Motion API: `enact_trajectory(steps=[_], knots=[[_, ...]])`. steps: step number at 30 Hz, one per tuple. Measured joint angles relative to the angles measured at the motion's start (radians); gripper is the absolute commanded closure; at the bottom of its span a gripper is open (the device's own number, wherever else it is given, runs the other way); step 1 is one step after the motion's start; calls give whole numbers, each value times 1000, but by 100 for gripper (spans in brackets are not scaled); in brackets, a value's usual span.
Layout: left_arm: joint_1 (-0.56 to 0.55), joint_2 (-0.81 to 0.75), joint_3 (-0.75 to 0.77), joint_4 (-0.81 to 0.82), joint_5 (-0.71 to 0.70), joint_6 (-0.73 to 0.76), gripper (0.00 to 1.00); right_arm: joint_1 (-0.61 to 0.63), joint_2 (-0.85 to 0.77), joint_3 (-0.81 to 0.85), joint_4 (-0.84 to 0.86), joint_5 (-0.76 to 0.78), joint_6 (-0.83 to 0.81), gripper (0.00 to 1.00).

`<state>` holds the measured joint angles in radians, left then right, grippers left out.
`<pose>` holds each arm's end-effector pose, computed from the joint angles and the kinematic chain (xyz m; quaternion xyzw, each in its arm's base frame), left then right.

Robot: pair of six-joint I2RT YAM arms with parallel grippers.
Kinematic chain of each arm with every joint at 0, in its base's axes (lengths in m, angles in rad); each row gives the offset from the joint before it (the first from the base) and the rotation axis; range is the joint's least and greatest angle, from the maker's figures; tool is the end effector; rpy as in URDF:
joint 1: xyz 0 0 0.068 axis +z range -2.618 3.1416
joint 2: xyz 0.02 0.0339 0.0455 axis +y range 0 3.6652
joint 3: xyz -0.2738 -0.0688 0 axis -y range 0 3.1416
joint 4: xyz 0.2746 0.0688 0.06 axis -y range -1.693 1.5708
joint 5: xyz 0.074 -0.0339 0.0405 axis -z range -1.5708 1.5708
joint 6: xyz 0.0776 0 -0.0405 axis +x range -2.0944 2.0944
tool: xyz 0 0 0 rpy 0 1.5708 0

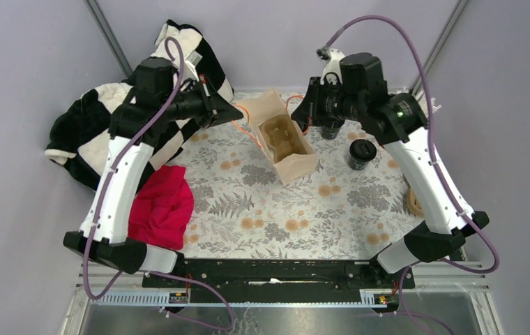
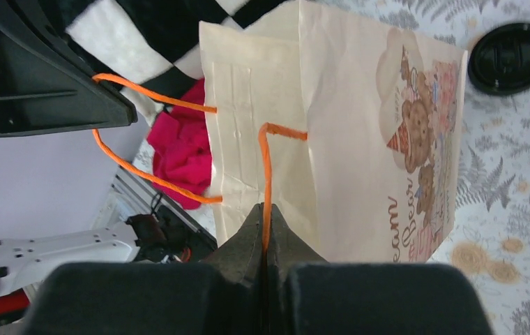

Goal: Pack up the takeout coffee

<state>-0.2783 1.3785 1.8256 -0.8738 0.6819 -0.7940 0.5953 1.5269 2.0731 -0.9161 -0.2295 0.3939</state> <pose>0.2861 -0.1326 0.4995 -0.0270 0.8124 -0.5023 0.2950 0.2807 0.2114 0.5269 -0.1468 0.8090 0.3496 0.4492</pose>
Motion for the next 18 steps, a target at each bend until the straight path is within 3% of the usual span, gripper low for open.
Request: enact_trajectory(steps=[5,8,12,15,17,18], knots=[[3,21,-170,45,-17,23,100,-3,18,-162,59,3,-14,100],[6,60,-201,41,-16,42,98,-9,79,-169,68,2,-37,100],[0,64,-205,45,-12,92,68,-37,145,-159,85,-25,-72,100],[-5,37,-204,10,-36,161,34,-56,149,-160,101,-93,-94,100],[-8,17,-186,-42,-85,213,5,-62,148,-160,116,-140,-105,100],[-10,14,-159,-74,-127,230,2,-63,148,-160,120,-163,-111,100]])
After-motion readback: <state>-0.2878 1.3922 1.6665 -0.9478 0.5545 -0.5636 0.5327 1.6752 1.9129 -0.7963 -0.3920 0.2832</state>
